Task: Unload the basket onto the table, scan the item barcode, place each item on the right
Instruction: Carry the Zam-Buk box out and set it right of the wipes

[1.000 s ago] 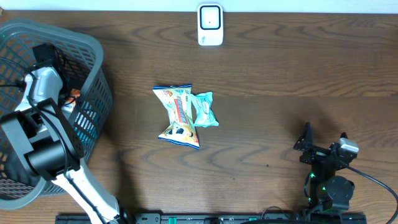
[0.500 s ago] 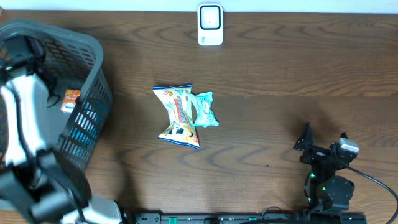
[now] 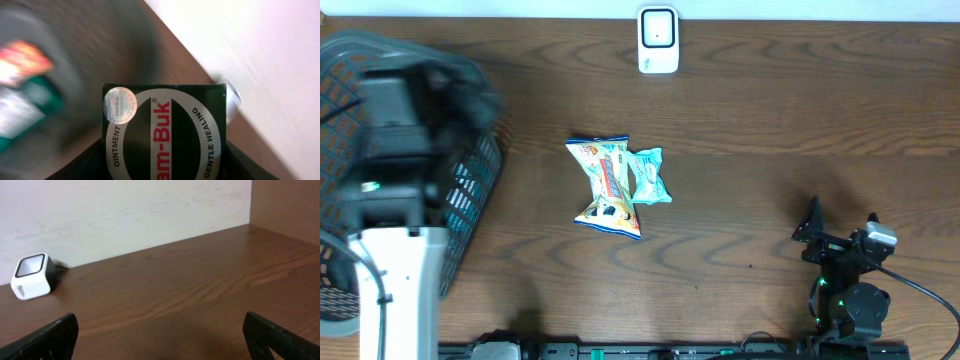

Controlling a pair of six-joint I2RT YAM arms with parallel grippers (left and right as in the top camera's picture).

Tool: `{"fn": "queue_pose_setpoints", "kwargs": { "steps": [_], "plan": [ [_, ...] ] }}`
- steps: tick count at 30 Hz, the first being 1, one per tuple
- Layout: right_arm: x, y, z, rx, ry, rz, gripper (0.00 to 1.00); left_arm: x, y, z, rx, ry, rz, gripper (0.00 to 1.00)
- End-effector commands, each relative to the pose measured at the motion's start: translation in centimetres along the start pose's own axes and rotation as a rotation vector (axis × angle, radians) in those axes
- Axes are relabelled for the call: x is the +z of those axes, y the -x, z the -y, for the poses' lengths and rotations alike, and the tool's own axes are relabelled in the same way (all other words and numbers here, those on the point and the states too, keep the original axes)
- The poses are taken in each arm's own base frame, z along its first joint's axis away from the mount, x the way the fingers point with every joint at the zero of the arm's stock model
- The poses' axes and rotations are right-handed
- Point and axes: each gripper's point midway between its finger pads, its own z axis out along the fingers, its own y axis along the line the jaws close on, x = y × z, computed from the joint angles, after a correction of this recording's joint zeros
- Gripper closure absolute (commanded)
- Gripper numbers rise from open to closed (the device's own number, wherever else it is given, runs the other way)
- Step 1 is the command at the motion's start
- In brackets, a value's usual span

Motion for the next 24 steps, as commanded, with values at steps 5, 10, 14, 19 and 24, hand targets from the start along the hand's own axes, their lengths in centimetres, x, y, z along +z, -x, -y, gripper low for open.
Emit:
{"fn": "queue_pose_setpoints", "kwargs": {
  "steps": [5,10,14,19,24],
  "plan": [
    [0.0,-0.1,-0.1,0.003,0.002,-0.003,0.01,3.5,-11.4,6.8,0.244,-0.012,-0.177,0.51],
    [0.0,-0.1,-0.1,0.003,0.002,-0.003,0.01,7.7,-20.0,10.0,0.334,-0.012,-0.277,0.51],
    [0.0,-0.1,-0.1,0.003,0.002,-0.002,0.01,11.2,-26.3,10.8,0.362,0.006,-0.346,0.51],
    [0.0,-0.1,-0.1,0.003,0.002,-0.003,0.01,15.5,-33.2,8.9,0.484,0.074,-0.423,0.51],
    [0.0,-0.1,-0.1,0.003,0.002,-0.003,0.01,18.3,-36.9,5.5,0.561,0.172,-0.482,0.51]
  ]
}}
